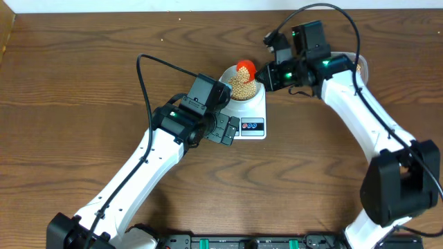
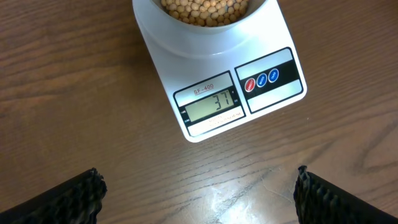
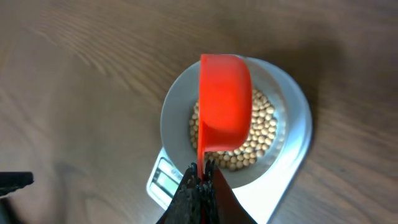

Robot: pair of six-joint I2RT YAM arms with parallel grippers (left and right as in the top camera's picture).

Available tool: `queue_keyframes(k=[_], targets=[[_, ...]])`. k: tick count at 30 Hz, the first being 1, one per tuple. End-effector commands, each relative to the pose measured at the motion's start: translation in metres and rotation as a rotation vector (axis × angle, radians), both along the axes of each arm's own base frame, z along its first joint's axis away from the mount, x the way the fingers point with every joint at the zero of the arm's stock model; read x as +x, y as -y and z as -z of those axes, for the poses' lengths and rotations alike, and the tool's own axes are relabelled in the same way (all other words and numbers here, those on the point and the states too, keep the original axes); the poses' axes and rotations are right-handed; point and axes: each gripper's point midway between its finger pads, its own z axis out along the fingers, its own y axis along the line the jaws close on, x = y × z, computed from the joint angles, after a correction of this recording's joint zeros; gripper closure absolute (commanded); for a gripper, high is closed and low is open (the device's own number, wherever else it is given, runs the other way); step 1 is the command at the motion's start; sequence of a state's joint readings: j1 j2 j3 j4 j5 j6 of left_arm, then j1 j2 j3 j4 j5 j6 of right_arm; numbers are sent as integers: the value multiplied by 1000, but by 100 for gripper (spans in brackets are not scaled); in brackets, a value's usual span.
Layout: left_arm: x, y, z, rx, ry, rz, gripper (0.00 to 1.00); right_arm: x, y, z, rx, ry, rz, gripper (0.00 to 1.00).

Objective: Scoop item into bowl and weigh 50g on scale
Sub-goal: 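Carry the red scoop over the grey bowl and tip soybeans in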

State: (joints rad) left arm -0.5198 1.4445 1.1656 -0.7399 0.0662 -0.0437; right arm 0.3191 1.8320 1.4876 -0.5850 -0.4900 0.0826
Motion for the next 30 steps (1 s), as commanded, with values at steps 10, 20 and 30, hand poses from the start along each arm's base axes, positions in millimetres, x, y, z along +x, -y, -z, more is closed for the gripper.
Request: queue_keyframes(k=[10,20,30], targets=[[0,0,-4,1,11,14,1,-3,-9,-10,-184,150,-14,99],[0,0,-4,1,11,14,1,-5,-11,-9,-189,152,-25,99],[0,0,-4,1,11,14,1,-6,-10,-8,-196,153,-34,99]])
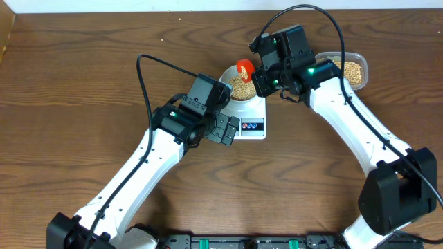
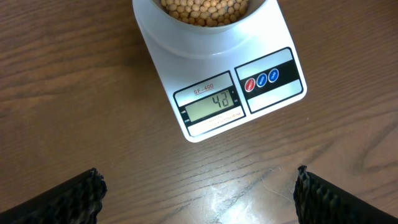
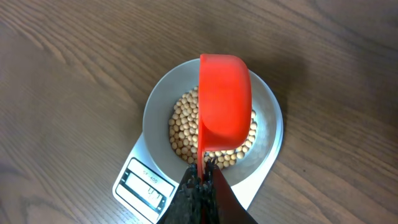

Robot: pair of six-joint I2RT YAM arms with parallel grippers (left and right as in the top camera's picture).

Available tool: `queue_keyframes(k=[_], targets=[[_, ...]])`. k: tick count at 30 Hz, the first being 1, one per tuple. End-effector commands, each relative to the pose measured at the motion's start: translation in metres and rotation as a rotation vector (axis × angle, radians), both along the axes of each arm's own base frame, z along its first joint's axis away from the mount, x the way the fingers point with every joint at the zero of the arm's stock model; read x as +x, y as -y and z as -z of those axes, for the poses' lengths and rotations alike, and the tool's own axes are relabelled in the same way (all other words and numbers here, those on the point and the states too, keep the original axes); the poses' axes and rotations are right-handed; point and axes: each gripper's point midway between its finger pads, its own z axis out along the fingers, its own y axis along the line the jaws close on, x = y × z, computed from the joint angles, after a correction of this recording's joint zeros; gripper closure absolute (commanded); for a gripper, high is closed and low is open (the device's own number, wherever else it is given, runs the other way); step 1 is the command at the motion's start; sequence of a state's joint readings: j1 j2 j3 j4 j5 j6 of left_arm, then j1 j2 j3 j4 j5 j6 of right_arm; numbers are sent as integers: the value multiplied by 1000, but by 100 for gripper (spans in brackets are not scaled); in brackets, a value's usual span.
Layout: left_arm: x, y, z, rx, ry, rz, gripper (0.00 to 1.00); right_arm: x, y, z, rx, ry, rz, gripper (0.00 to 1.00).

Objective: Scoop item into bowl and weigh 50g on scale
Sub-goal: 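Carry the red scoop over the grey bowl and tip soybeans in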

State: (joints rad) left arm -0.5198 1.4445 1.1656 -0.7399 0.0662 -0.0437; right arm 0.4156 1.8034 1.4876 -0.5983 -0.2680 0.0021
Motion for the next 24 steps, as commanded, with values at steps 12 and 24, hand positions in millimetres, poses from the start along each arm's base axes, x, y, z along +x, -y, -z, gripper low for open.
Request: queue_keyframes(k=[12,24], targets=[[0,0,-4,1,11,14,1,-1,-1,-8,-5,29,-15,99],[0,0,-4,1,11,14,1,-1,-1,-9,-49,79,-97,99]])
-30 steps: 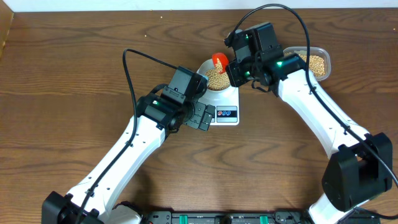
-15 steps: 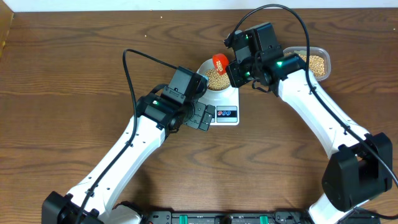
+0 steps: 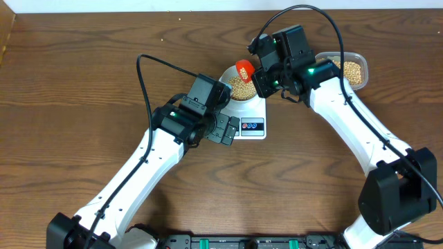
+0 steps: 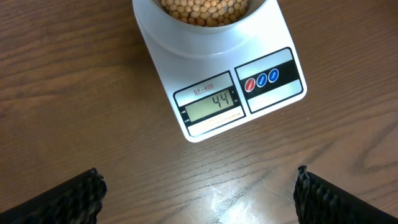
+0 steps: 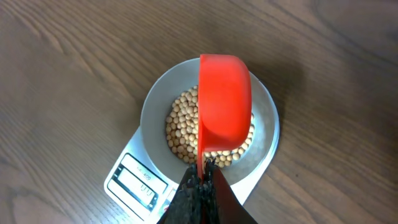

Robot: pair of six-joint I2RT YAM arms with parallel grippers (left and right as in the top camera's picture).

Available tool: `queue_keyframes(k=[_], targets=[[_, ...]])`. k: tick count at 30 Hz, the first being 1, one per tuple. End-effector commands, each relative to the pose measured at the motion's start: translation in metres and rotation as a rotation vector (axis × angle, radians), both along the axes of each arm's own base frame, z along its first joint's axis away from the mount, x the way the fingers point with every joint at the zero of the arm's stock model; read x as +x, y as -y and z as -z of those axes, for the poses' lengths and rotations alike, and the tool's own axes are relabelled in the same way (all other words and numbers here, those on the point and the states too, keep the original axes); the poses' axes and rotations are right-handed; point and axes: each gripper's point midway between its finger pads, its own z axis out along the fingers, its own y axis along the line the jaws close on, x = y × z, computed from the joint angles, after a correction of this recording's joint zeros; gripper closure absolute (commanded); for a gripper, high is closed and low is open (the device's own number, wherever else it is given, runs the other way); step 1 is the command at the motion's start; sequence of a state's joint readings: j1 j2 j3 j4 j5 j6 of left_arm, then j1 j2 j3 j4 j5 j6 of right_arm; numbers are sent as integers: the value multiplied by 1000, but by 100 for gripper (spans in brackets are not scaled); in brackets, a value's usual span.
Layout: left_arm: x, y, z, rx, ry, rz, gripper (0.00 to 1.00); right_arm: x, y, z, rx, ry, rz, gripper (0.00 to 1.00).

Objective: Scoop item into bowl and weigh 50g on scale
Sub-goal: 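Carry the red scoop over the grey bowl and tip soybeans in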

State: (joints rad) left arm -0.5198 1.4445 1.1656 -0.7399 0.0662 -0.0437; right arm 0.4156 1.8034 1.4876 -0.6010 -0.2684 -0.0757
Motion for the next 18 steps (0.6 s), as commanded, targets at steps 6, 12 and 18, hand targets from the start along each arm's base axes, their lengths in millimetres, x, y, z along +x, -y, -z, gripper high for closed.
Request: queue_keyframes(k=[6,12,18], targets=[[0,0,-4,1,11,14,1,-2,-2,-8,-32,58,-73,99],[0,0,-4,1,11,14,1,-5,-2,-7,-50,68,-112,99],[0,0,-4,1,11,14,1,-6,-2,-7,-62,81,-139,99]])
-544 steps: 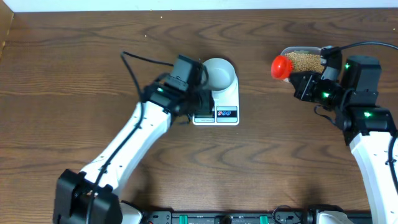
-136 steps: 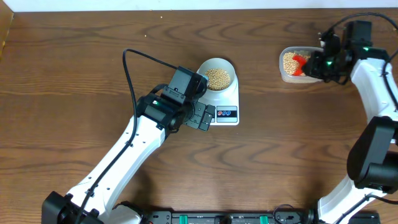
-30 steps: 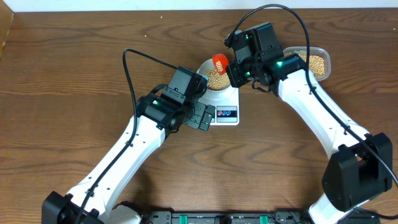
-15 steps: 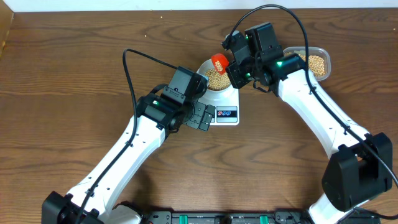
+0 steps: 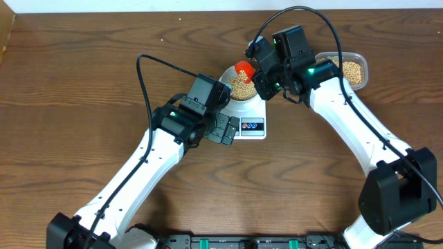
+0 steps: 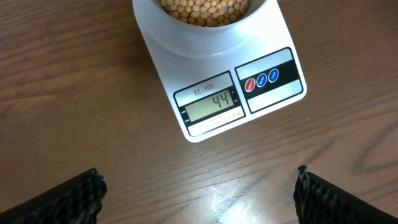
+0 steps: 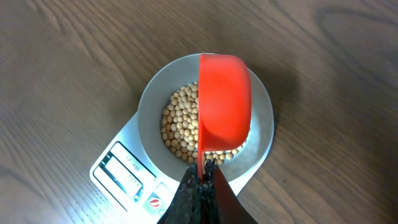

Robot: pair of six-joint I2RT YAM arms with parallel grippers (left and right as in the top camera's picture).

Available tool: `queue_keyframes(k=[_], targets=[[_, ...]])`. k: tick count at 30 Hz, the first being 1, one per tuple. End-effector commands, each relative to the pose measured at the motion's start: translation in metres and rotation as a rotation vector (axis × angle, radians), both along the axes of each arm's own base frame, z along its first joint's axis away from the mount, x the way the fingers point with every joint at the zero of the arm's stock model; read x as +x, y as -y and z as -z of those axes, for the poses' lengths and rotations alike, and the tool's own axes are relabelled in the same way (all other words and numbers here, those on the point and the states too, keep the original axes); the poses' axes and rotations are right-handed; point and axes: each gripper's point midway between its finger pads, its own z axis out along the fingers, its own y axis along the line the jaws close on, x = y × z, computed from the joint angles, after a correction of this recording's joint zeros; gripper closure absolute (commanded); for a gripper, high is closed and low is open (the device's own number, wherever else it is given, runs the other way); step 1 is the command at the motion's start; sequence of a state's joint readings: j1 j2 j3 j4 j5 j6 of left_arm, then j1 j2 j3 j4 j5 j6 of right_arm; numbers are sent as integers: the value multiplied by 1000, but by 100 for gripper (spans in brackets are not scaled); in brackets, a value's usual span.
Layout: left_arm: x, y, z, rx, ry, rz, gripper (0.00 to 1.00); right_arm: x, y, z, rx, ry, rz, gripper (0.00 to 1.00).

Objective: Scoop item into bowl and weigh 50g on scale
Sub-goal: 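Carry the red scoop over the grey bowl and tip soybeans in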

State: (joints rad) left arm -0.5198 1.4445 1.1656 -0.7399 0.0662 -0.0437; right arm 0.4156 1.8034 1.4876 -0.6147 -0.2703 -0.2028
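A white bowl [image 7: 155, 106] of soybeans [image 7: 177, 121] sits on the white scale [image 6: 217, 87], whose display [image 6: 214, 102] reads 44. My right gripper [image 7: 202, 171] is shut on the handle of the red scoop [image 7: 224, 102], which hangs over the bowl with its underside facing the wrist camera; in the overhead view the scoop [image 5: 242, 68] is at the bowl's far rim. My left gripper [image 6: 199, 190] is open, hovering over the table just in front of the scale, holding nothing.
A clear tub of soybeans [image 5: 351, 69] stands at the back right behind the right arm. The wooden table [image 5: 83, 76] stretches to the left of the scale.
The display still reads 44. The right gripper with the scoop shifted slightly over the bowl; the scale shows a little more to the left in its wrist view. The left arm has not moved.
The scoop was held over the bowl with the display at 37. A second later it read 42, then 44, with the right arm pulled in over the scale. It stays at 44 now. The left gripper stayed open in front of the scale throughout.
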Motion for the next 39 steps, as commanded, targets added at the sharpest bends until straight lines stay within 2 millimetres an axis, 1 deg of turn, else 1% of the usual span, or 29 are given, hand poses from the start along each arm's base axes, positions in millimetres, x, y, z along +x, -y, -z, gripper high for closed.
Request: queue_keyframes(k=[1,11,39], targets=[[0,0,-4,1,11,14,1,-3,-3,-9,-4,33,-43,99],[0,0,-4,1,11,14,1,-5,-5,-9,13,22,-46,99],[0,0,-4,1,11,14,1,-4,-4,-9,20,14,-31,99]])
